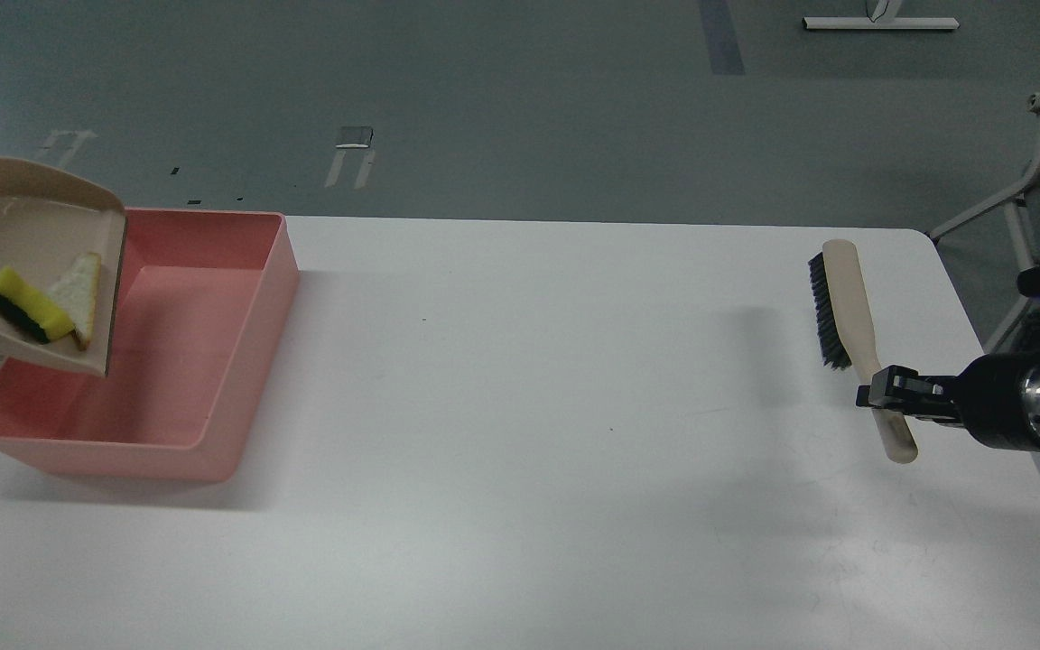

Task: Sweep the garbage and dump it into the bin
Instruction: 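Tilt the dustpan over the pink bin to dump the debris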

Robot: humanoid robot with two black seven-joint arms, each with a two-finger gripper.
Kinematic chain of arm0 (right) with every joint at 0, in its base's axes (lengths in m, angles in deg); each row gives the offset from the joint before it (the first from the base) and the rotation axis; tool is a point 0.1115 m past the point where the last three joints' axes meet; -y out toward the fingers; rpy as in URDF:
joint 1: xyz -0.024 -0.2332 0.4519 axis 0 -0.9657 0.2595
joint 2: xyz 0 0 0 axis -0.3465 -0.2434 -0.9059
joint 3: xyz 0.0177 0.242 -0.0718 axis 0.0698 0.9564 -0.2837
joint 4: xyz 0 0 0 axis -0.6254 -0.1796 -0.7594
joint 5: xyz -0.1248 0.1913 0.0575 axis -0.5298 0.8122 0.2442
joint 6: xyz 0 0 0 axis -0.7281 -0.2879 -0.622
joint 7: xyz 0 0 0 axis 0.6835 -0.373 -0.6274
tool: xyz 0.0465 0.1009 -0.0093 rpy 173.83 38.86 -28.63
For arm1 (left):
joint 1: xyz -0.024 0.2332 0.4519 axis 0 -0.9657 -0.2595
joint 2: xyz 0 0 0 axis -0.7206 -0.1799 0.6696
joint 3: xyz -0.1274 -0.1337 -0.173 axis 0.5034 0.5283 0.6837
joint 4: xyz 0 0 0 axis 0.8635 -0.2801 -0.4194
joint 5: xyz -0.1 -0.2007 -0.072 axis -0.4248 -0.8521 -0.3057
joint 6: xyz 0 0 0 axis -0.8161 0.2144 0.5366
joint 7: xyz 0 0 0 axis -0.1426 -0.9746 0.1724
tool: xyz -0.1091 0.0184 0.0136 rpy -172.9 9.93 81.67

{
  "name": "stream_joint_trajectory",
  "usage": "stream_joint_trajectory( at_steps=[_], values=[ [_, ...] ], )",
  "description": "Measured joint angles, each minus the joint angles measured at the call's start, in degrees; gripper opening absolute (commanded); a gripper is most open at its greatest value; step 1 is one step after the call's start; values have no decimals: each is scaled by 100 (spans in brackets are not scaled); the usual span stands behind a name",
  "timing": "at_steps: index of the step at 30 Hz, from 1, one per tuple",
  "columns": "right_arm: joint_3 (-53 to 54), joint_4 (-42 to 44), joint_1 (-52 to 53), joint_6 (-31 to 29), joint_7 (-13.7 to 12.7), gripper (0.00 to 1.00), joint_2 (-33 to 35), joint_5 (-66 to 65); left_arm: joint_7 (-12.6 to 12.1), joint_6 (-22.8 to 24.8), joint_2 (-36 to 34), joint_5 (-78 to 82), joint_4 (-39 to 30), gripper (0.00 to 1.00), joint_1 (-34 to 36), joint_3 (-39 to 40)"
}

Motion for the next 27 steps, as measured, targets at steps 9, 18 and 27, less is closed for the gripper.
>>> stream_joint_trajectory(
  at_steps=[9,18,27],
  values=[
    [1,0,0,0,0,0,-3,0,0,-677,-288,991,-447,0,10,-19],
    [2,3,0,0,-1,0,-13,0,-2,-595,-321,569,-568,0,303,129],
    [2,4,0,0,-1,0,-40,0,-3,855,-232,-1257,-566,0,1765,148]
  ],
)
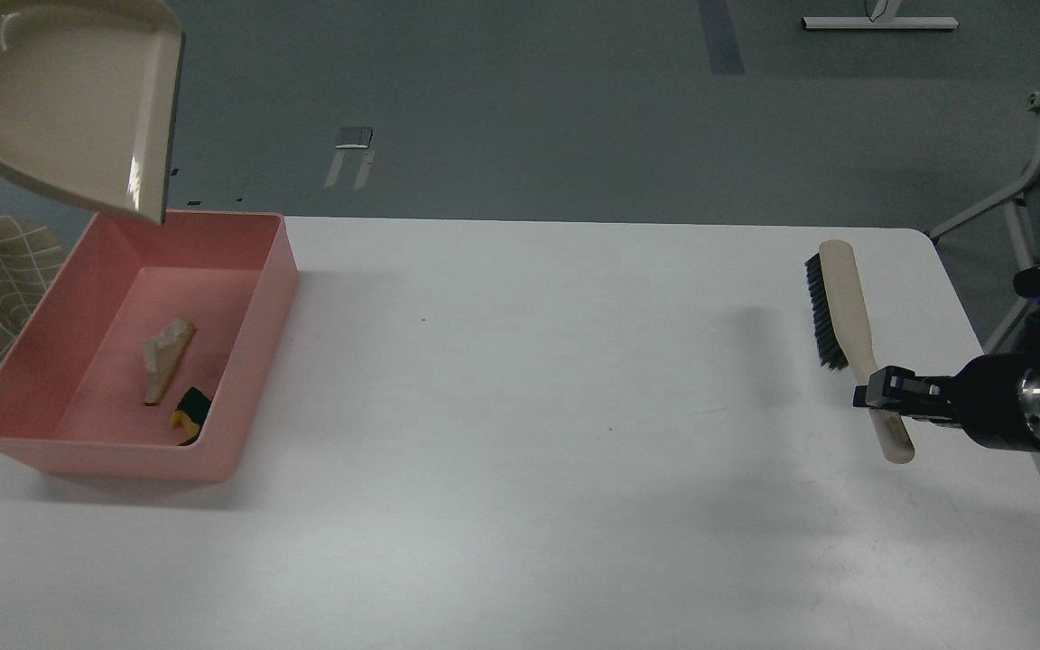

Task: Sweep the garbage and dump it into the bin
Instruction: 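Tilt the dustpan over the pink bin to dump the debris, then bring the dustpan back and lower it onto the table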

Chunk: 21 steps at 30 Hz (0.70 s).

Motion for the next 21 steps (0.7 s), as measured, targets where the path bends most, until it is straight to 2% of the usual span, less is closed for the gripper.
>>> stream_joint_trajectory(
  at_steps=[3,7,10,15,18,21],
  values=[
    [0,-4,-2,0,0,0,-23,0,-33,138,385,-116,-21,0,331,-6],
    [-1,-51,-6,0,0,0,-37,0,-540,110,1440,-151,-163,0,719,-60],
    [-8,-89,-38,0,0,0,-39,0,-809,-30,2086,-152,-271,0,798,-82],
    [-9,-94,-60,0,0,0,-39,-1,-1015,-286,3086,-142,-404,0,793,-186],
    [-1,-94,-62,0,0,0,-39,-1,-1155,-530,3723,-86,-424,0,916,-461],
    [-1,-91,-77,0,0,0,-38,-1,-1194,-817,4180,-68,-429,0,1031,-851]
  ],
)
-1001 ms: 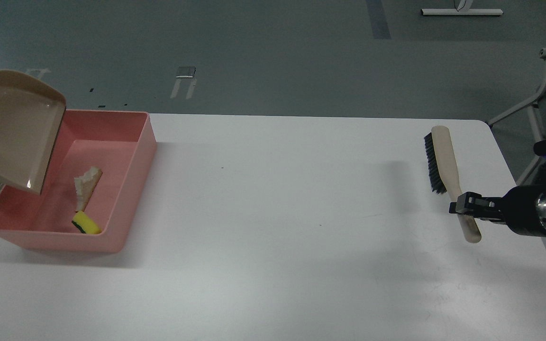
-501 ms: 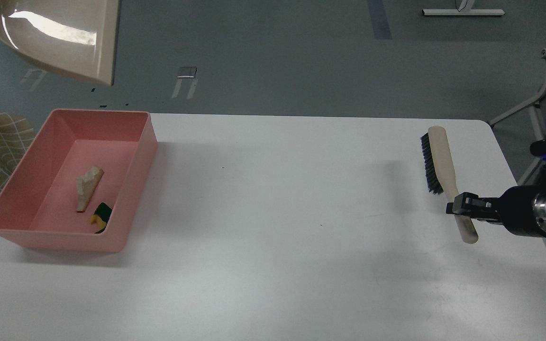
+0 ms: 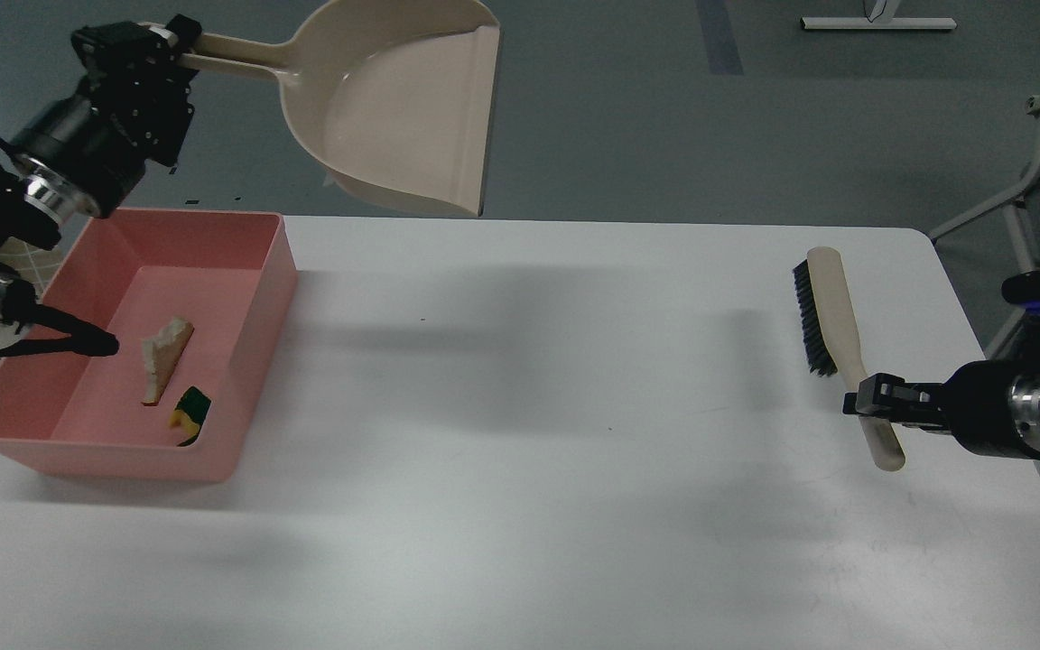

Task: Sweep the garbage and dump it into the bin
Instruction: 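Bring the dustpan back and lower it onto the table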

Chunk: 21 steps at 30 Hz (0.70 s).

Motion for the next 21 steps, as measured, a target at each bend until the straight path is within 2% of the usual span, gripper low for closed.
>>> stream_joint_trajectory(
  at_steps=[7,15,21],
  values=[
    [1,-1,-35,0,0,0,8,1,-7,-495,1197,367,111,0,159,-788],
    [1,8,-45,0,0,0,-1,1,-6,-837,2380,1475,800,0,120,-1256],
    [-7,22,-74,0,0,0,-2,-6,8,-977,2659,2367,1242,0,106,-1349]
  ],
)
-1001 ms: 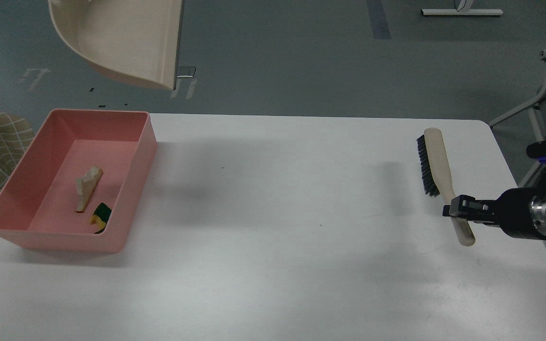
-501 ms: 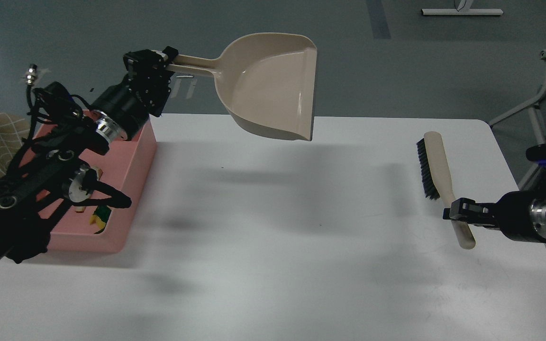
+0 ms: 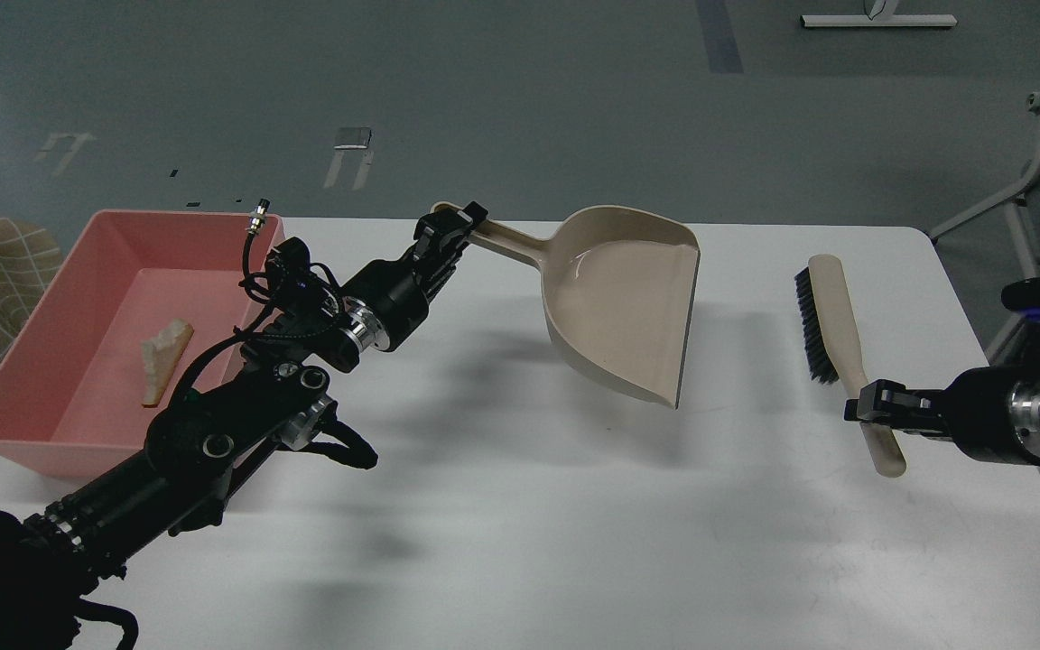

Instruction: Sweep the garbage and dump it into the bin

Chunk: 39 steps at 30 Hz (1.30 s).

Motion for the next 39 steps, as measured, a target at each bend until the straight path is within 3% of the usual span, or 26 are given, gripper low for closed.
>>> stream_joint_trajectory(
  at_steps=[22,24,26,32,33,39],
  values=[
    [8,19,-45,0,0,0,-58,-1,70,-272,217,424,660,3,-52,-368],
    [8,21,-55,0,0,0,-58,-2,79,-273,234,424,709,17,-53,-370],
    [8,27,-59,0,0,0,-58,-2,100,-273,240,424,725,46,-55,-374],
    [8,28,-60,0,0,0,-58,-2,182,-259,243,391,730,93,-105,-380],
    [8,28,-60,0,0,0,-58,-1,206,-248,243,380,730,98,-126,-380],
    [5,54,-94,0,0,0,-154,-2,289,-154,126,346,627,98,-289,-378]
  ],
)
